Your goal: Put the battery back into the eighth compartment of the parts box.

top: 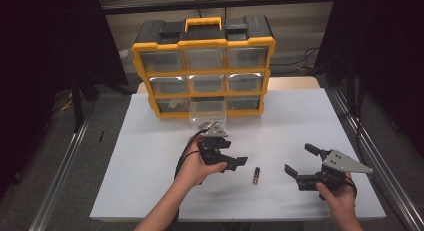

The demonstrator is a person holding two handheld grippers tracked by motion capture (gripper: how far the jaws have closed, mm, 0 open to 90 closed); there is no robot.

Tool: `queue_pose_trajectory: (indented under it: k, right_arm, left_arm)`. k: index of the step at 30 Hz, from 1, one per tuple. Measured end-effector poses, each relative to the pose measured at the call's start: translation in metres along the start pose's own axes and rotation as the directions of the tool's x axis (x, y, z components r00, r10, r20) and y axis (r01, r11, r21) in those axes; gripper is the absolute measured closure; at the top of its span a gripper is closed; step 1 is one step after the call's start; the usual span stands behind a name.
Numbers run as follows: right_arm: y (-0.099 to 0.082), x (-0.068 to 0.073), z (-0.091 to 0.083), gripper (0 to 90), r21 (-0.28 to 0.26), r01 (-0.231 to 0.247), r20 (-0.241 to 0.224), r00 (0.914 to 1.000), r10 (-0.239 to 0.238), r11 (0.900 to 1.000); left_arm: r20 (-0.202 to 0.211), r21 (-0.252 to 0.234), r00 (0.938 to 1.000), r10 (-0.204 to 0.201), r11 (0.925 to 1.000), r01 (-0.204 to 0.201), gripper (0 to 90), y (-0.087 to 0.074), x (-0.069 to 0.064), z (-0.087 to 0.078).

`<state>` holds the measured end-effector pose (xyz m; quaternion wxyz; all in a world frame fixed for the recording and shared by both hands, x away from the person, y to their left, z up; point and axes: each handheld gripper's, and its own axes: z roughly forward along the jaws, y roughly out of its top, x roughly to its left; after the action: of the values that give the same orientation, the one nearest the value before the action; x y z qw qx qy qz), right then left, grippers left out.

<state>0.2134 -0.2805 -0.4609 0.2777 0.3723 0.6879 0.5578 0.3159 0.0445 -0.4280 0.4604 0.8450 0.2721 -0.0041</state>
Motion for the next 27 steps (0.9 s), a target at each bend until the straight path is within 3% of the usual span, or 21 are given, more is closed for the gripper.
queue_pose_trajectory:
  k: [4, 5, 11, 19, 27]
  right_arm:
    - [0.0, 0.0, 0.0, 0.0, 0.0, 0.007, 0.0, 1.0, -0.007, 1.0]
    - [0.0, 0.0, 0.0, 0.0, 0.001, 0.005, 0.004, 1.0, -0.005, 1.0]
    - [0.0, 0.001, 0.0, 0.0, 0.001, 0.009, 0.001, 1.0, -0.009, 1.0]
    - [0.001, 0.001, 0.0, 0.0, 0.0, 0.008, 0.001, 1.0, -0.008, 1.0]
    - [0.001, 0.002, 0.0, 0.0, -0.001, 0.005, -0.003, 1.0, -0.005, 1.0]
  left_arm:
    - [0.016, -0.013, 0.9999, -0.006, 0.9999, 0.006, 16.1, -0.005, -0.004, 0.003]
    - [0.01, 0.008, 0.9999, 0.009, 0.9999, -0.009, 16.1, -0.005, -0.005, 0.004]
    - [0.005, 0.001, 1.0, -0.007, 1.0, 0.007, 16.1, -0.009, -0.008, 0.01]
    - [0.008, 0.015, 1.0, 0.005, 0.9999, -0.005, 16.1, -0.013, -0.014, 0.015]
    - [-0.022, 0.036, 0.9997, 0.01, 0.9993, -0.009, 17.1, -0.021, -0.02, 0.026]
